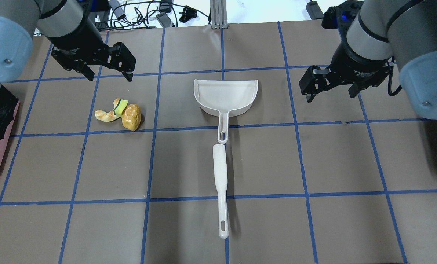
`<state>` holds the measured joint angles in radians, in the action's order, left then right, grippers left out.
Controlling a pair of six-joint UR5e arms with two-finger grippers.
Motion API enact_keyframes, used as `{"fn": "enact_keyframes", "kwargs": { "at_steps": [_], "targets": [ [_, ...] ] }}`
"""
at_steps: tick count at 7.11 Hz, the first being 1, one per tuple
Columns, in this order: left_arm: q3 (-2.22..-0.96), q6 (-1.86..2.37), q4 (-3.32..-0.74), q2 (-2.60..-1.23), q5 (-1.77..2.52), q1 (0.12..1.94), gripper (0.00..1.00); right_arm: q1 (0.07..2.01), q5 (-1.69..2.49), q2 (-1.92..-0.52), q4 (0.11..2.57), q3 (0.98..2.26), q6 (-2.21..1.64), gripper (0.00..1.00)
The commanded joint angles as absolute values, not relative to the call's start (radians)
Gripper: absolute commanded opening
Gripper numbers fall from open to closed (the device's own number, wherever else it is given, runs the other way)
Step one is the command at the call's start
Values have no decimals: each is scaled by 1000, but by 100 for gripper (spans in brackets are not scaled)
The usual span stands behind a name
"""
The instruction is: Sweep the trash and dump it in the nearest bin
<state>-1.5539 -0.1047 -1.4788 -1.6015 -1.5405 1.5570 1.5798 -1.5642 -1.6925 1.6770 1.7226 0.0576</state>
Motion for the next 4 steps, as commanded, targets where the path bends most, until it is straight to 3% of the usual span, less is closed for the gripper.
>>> {"fn": "enact_keyframes", "kwargs": {
  "at_steps": [1,4],
  "targets": [
    [-1554,-107,-1479,-1601,-1542,1559,100,1580,-1563,-1692,1652,1724,57,100],
    [-1554,-110,-1491,-1601,-1539,1552,100,1580,-1563,-1690,1623,1730,57,100]
  ]
}}
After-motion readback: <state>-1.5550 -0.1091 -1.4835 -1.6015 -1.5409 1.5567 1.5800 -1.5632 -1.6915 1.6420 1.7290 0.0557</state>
